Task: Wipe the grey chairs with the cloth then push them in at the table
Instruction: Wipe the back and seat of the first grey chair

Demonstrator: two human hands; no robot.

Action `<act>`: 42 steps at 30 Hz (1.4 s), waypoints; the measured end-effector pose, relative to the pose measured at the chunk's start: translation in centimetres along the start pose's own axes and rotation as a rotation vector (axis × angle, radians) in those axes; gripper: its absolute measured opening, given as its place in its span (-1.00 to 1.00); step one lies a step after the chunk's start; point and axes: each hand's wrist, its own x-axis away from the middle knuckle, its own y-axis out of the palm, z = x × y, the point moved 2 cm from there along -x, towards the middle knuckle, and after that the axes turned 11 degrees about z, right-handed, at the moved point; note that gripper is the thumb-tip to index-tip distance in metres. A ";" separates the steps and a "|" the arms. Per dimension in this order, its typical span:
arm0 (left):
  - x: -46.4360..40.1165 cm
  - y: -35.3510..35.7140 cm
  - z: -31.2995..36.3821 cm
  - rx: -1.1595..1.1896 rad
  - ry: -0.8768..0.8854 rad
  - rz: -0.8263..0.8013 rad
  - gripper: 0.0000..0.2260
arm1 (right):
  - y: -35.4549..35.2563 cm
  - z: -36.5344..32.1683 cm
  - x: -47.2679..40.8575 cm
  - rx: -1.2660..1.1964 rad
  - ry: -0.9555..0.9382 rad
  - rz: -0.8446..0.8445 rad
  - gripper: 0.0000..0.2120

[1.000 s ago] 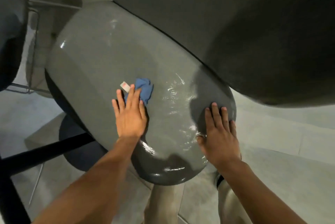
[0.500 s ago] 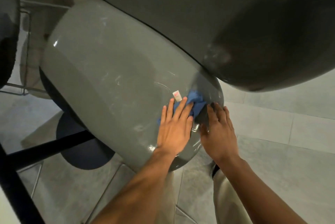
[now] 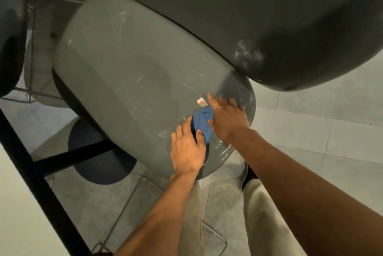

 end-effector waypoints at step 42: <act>19.6 -17.5 6.3 0.438 0.085 0.450 -0.86 | -15.9 1.3 20.6 -0.465 -0.331 -0.049 -0.79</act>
